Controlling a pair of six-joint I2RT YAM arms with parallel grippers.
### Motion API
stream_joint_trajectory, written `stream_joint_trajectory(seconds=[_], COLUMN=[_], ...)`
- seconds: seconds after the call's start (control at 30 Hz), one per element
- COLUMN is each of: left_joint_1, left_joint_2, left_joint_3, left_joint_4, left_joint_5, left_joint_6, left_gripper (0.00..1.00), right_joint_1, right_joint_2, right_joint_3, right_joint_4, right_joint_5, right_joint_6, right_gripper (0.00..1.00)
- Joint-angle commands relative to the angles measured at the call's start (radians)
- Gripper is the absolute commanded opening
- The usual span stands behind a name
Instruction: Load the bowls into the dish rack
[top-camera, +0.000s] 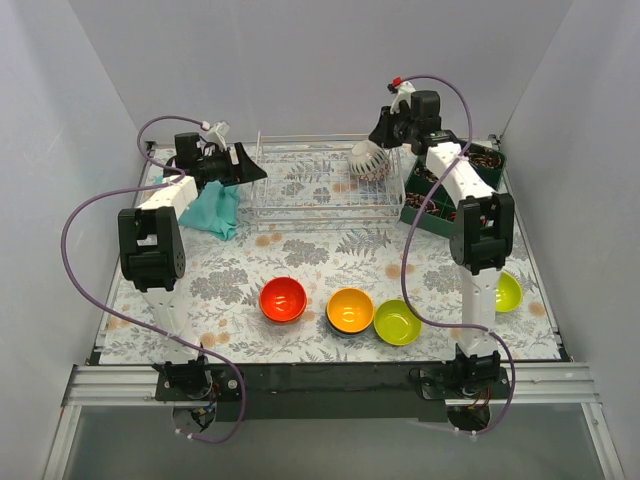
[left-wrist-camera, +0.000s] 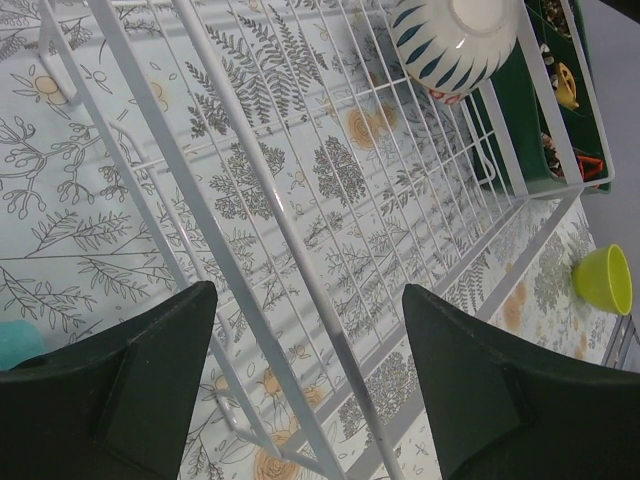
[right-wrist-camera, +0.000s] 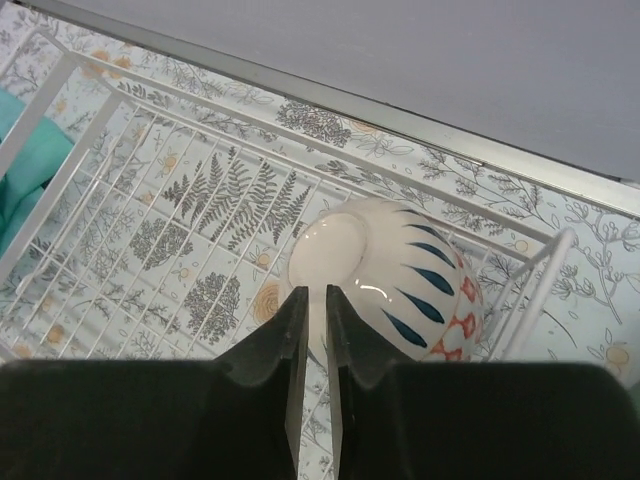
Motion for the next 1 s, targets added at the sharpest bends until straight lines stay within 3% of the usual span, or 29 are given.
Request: stream_joint_trajectory(seconds=[0.0,0.27,0.97], left_joint_1=[-0.004,-0.013,-0.016], left_joint_2=[-0.081,-0.077,-0.04], left_joint_3=[-0.002,-0.005,0.006], left_joint_4=[0.039,0.016,-0.023], left_joint_5=[-0.019,-0.045,-0.154], left_joint_6=[-0.006,0.003,0.018], left_gripper=[0.75,0.75,0.74], right_joint_1=[0.044,0.075,0.001], right_joint_2=[0.063,0.141,0.072], right_joint_3=[0.089,0.153,0.028], right_joint_4=[0.017,0.035,-0.023], right_joint_5=[0.015,0.024,0.216], right_joint_6=[-0.041,-0.032,-0.097], right_gripper=[0.19,0.19,0.18])
